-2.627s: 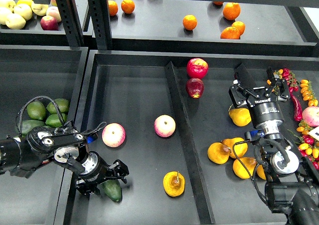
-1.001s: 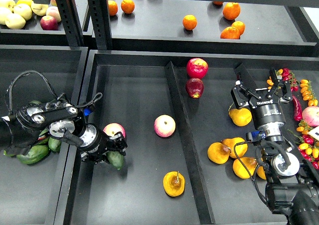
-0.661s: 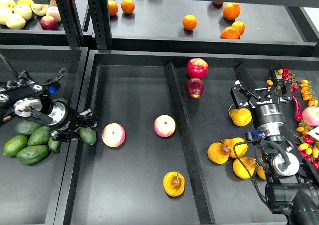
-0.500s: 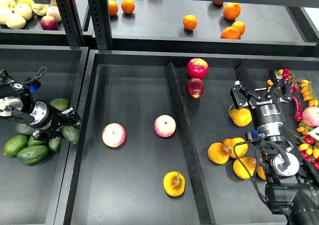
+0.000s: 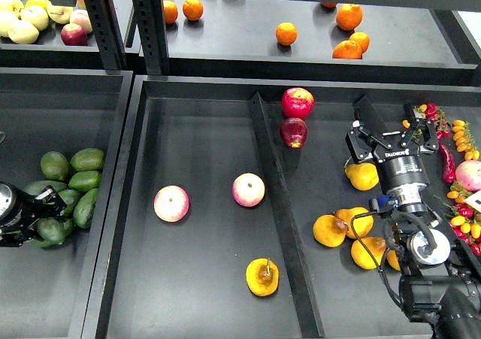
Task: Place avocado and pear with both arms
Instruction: 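Lower the avocado among the other avocados and open the left gripper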
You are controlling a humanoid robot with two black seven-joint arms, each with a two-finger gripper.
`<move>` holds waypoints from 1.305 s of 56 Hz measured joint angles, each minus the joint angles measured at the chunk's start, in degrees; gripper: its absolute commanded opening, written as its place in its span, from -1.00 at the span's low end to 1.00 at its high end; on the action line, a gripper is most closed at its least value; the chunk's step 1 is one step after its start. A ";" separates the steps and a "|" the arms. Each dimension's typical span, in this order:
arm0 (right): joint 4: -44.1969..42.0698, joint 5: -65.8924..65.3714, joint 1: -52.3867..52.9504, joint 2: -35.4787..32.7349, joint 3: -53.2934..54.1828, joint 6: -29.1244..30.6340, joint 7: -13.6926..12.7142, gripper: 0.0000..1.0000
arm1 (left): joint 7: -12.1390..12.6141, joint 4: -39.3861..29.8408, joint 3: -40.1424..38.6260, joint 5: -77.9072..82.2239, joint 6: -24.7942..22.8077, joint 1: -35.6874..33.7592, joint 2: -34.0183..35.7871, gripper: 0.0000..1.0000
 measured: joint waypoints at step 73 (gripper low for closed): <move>-0.32 -0.09 0.03 0.00 -0.25 0.00 -0.09 0.99 | 0.01 3.19 -26.91 -0.29 0.00 6.26 -3.47 1.00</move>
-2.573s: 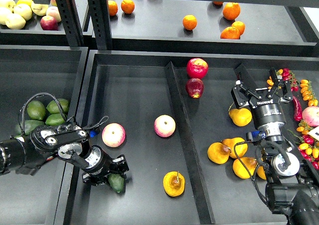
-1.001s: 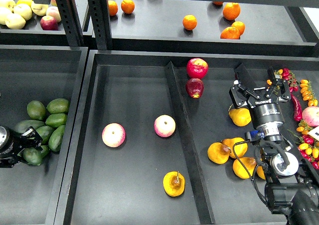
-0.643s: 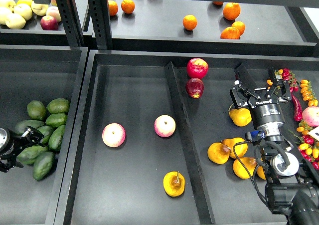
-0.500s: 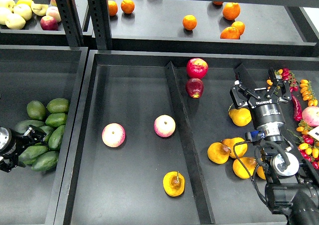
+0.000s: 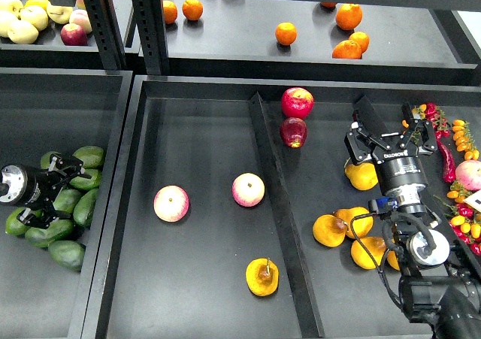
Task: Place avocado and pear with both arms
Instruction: 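Lower the avocado among the other avocados and open the left gripper, then raise the open left gripper away from the avocado bin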
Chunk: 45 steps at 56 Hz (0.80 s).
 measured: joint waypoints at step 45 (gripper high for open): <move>0.43 -0.20 0.31 0.00 0.11 0.00 0.25 0.99 | 0.00 -23.20 -65.70 -1.29 4.71 23.38 -23.18 1.00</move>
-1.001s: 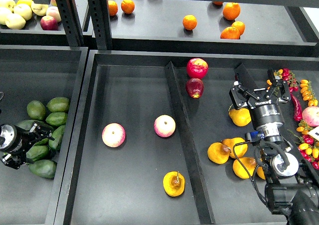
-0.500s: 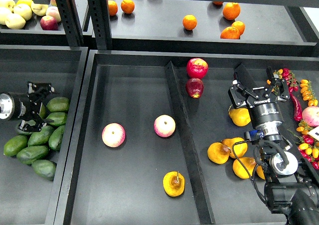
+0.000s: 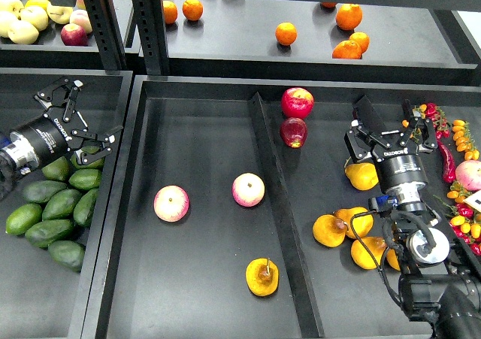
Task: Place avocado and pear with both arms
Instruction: 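Raise the open left gripper away from the avocado bin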
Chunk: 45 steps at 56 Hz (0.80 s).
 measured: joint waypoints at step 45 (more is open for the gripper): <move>-1.05 -0.05 0.47 0.00 0.48 0.42 0.90 0.99 | -17.64 -5.40 -6.80 -1.39 2.69 8.01 -7.78 1.00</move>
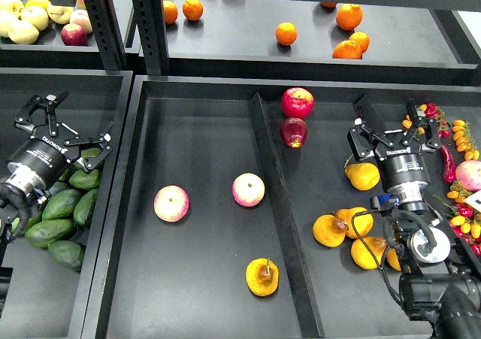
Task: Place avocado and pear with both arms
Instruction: 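Raise the open left gripper away from the avocado bin, then swing the right gripper over the pears toward the yellow pear in the middle bin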
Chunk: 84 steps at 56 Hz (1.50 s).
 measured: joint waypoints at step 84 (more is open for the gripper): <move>1.40 -6.19 3.74 -1.89 -11.19 -2.85 -3.10 0.99 | -2.80 -4.66 1.32 -12.66 -0.06 8.71 0.00 1.00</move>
